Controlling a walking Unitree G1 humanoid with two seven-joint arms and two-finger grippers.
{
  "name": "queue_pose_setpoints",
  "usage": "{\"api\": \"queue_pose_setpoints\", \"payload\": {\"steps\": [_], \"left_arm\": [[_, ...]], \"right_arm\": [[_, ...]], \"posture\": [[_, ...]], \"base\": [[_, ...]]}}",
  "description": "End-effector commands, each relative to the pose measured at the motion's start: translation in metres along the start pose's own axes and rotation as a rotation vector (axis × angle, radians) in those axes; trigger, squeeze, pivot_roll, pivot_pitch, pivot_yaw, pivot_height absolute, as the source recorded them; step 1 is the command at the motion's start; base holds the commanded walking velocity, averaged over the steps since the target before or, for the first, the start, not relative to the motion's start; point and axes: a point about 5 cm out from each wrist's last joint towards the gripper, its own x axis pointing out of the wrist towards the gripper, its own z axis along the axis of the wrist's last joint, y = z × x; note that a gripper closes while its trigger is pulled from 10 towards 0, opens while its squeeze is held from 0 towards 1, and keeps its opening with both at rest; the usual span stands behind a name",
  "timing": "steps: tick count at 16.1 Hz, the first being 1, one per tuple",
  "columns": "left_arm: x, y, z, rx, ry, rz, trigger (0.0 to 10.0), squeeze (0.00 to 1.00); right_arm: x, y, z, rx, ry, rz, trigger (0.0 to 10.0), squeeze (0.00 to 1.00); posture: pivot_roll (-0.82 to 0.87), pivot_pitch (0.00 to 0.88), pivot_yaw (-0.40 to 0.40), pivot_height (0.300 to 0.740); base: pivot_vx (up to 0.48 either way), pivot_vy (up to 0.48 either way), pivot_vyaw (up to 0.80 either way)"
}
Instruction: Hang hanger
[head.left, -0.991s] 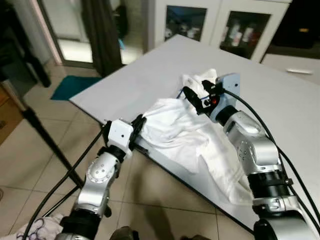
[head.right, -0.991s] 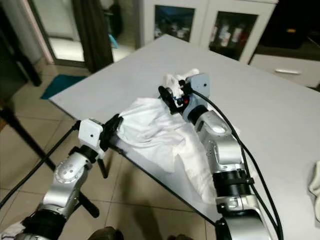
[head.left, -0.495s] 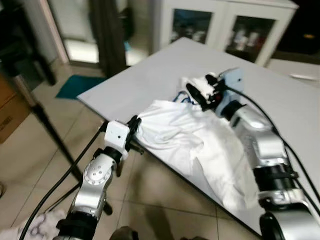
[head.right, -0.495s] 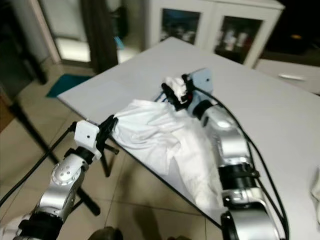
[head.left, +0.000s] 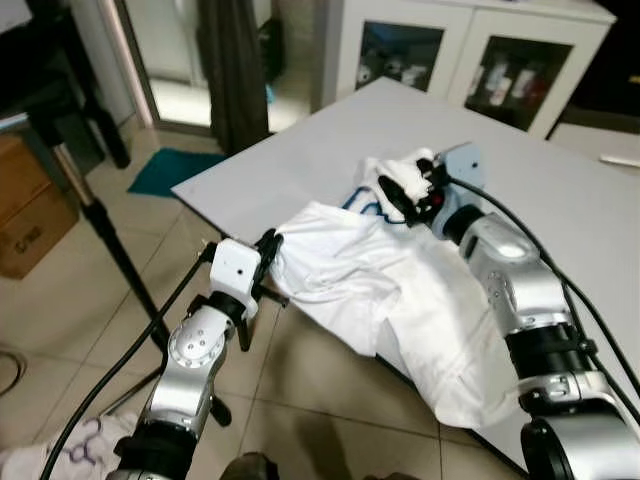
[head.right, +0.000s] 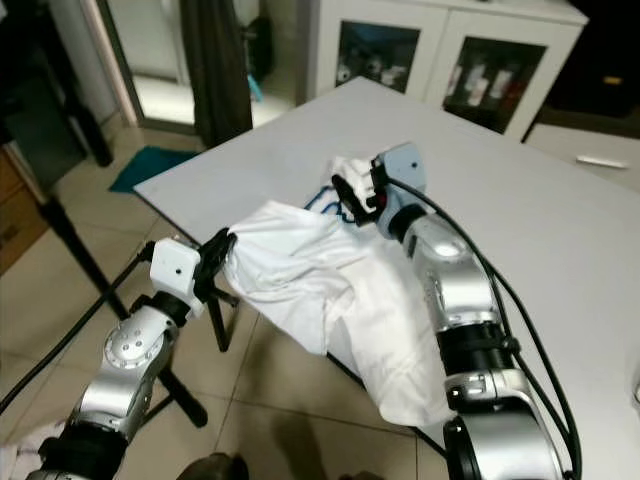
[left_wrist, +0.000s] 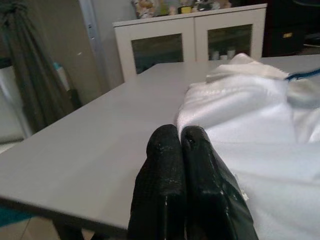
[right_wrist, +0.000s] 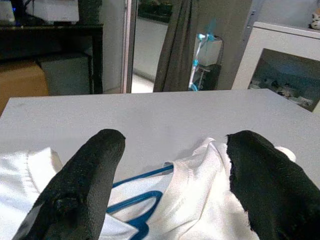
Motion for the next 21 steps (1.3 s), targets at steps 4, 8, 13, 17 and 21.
{"api": "queue_pose_setpoints", "payload": {"steps": [4,8,13,17,21], "left_arm": [[0.004,-0.001,0.005,0.006,-0.016,0.002,10.0,0.00],[0.003,-0.002,0.004,0.004,-0.014,0.004,10.0,0.00],[0.003,-0.005,0.003,0.003,-0.013,0.002,10.0,0.00],[0.003,-0.006,0.003,0.001,-0.013,0.004,10.0,0.00],[0.004,-0.008,0.004,0.000,-0.022,0.006,10.0,0.00]], "right_arm": [[0.004,0.000,0.000,0.030,0.018,-0.012,10.0,0.00],[0.001,-0.003,0.003,0.018,0.024,0.034,10.0,0.00],[-0.020,0.000,0.014,-0.344,0.043,0.348,10.0,0.00],[-0.039,0.010,0.002,-0.592,0.136,0.547,10.0,0.00],[-0.031,0.014,-0.014,-0.748,0.221,0.492,10.0,0.00]], "posture": [[0.00,0.004,-0.030,0.740],[0.00,0.006,-0.033,0.740],[0.00,0.015,-0.040,0.740],[-0.01,0.016,-0.046,0.740],[0.00,0.017,-0.054,0.740]], "base": [[0.000,0.000,0.60],[0.000,0.000,0.00],[0.000,0.000,0.00],[0.000,0.000,0.00],[0.000,0.000,0.00]]}}
